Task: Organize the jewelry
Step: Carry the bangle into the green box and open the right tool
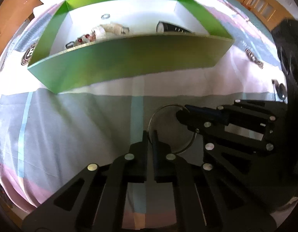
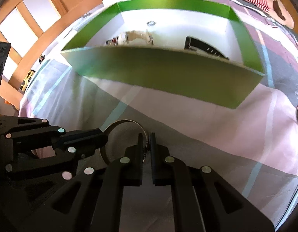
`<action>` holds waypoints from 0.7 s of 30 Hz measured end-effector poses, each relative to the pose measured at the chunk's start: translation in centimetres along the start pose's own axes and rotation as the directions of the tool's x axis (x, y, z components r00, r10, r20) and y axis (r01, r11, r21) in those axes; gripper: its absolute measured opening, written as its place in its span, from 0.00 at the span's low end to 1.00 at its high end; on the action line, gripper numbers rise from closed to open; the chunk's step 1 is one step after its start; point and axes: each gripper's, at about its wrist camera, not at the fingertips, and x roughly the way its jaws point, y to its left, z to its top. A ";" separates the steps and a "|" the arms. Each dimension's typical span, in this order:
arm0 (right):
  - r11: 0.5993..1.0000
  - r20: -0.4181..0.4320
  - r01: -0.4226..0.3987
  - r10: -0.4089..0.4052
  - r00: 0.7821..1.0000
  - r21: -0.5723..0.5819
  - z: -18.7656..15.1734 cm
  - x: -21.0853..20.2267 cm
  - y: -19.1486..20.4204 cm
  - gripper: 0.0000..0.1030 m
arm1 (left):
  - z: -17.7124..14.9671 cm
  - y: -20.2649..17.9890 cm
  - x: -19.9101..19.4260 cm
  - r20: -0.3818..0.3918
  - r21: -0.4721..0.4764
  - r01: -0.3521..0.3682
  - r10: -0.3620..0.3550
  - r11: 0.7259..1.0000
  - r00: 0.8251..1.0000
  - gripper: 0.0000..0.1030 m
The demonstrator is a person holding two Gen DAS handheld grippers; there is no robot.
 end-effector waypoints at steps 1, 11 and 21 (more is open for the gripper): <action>1.000 0.014 -0.005 0.005 1.000 0.005 0.1 -0.5 -0.1 0.07 | 0.0 0.1 -0.5 0.016 -0.002 0.010 -0.010 1.000 1.000 0.04; 1.000 0.122 -0.002 0.004 0.992 -0.013 3.7 -4.4 -0.2 0.07 | 3.3 -1.1 -4.4 0.122 0.048 -0.013 0.007 0.999 0.992 0.04; 1.000 0.231 0.016 -0.015 0.973 -0.001 10.6 -6.4 -1.7 0.07 | 10.3 -0.2 -7.3 0.200 0.054 -0.042 0.031 0.998 0.979 0.04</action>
